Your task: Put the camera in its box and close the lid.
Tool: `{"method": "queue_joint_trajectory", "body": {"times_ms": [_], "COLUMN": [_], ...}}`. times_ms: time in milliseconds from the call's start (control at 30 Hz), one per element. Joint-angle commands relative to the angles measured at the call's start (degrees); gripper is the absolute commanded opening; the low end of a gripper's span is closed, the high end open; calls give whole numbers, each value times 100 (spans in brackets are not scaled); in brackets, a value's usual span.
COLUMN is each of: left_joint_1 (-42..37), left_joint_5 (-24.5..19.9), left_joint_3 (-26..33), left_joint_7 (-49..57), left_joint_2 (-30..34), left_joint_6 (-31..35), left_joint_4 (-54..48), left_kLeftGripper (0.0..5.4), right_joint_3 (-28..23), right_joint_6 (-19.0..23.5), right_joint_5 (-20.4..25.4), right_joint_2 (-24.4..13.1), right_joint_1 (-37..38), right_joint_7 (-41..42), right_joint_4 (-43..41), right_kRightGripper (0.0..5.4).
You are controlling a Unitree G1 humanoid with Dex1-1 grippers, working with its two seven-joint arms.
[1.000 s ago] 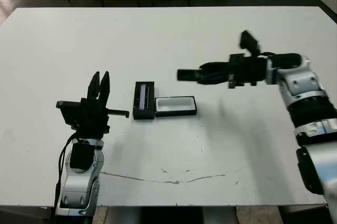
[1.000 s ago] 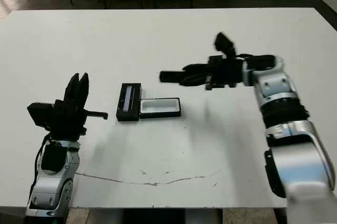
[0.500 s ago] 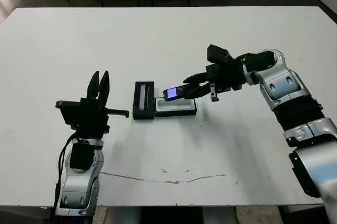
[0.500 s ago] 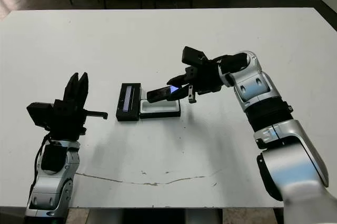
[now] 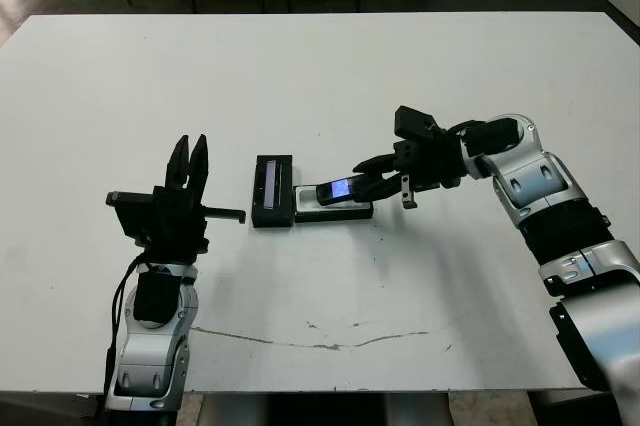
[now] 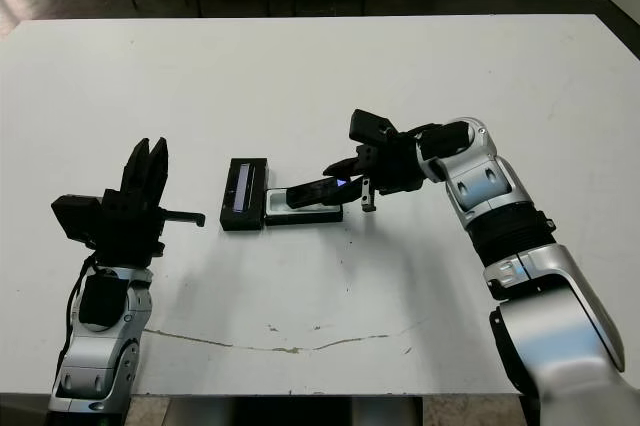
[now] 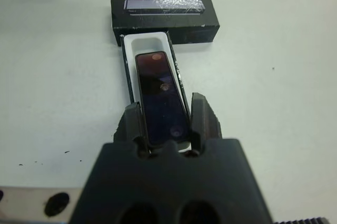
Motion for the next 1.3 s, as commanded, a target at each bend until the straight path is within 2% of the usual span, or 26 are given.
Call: {"method": "queue_joint_trajectory", "body": {"times_ms": [33, 233, 567, 767, 933, 1300], "left_joint_1": [111, 124, 139, 169, 204, 283], "left_joint_5": [9, 52, 24, 71, 65, 41], "left_joint_3": [-4, -23, -72, -98, -114, -104], "left_joint_7": [21, 47, 54, 117, 110, 94], "left_joint_2": [-2, -11, -41, -57, -63, -81], "left_joint_6": [33, 26, 17, 36, -51, -12], "left_joint_4": [83, 88, 89, 62, 76, 30], "left_kLeftGripper": [0, 0, 0, 0, 0, 0], "right_joint_3": [80, 127, 220, 281, 416, 556], "right_joint_6": [-54, -29, 376, 175, 428, 265], "right_joint_5": [-111, -157, -111, -152, -278, -382], "right_joint_2": [-10, -17, 151, 378, 499, 583], "right_joint_1": [123, 241, 235, 143, 84, 156], "right_joint_7": [-68, -97, -111, -155, -282, -374], "right_joint_4": [-57, -177, -295, -113, -234, -310], "right_kRightGripper": [17, 17, 17, 17, 17, 17]}}
